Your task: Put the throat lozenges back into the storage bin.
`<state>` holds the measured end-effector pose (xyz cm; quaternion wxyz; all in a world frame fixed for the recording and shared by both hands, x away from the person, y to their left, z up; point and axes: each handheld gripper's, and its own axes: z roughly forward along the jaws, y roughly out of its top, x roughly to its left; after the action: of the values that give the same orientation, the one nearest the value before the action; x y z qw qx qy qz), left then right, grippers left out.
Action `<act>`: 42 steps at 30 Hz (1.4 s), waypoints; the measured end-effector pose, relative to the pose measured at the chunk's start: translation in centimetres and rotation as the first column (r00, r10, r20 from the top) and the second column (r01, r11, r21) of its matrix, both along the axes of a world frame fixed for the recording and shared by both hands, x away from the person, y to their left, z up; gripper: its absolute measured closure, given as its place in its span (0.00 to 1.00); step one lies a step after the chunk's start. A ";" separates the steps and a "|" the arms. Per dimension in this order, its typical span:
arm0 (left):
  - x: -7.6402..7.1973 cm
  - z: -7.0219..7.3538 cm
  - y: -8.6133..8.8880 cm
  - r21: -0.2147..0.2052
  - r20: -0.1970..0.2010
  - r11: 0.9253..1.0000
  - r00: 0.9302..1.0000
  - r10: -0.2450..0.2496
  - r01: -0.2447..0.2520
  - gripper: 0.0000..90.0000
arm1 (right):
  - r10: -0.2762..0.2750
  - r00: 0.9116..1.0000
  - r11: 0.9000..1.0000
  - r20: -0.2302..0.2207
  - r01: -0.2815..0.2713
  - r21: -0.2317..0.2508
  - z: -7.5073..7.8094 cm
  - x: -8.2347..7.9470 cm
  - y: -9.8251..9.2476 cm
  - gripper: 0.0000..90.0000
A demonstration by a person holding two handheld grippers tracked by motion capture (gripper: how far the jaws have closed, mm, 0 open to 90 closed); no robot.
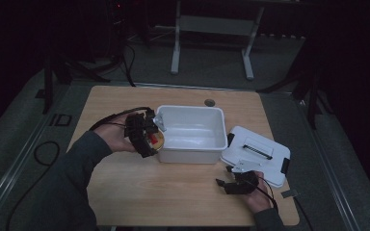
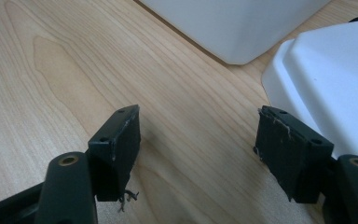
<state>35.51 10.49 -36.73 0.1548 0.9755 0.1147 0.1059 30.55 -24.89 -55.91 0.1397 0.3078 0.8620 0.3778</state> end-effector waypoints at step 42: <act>3.5 -1.1 -3.0 -0.029 -0.011 0.999 0.999 0.037 -0.037 0.22 | 0.001 1.000 1.000 0.000 -0.001 0.000 0.0 0.0 0.0 0.33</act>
<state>38.97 7.46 -37.80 0.1665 0.9714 0.1350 0.1019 30.55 -24.88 -55.91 0.1392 0.3074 0.8621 0.3780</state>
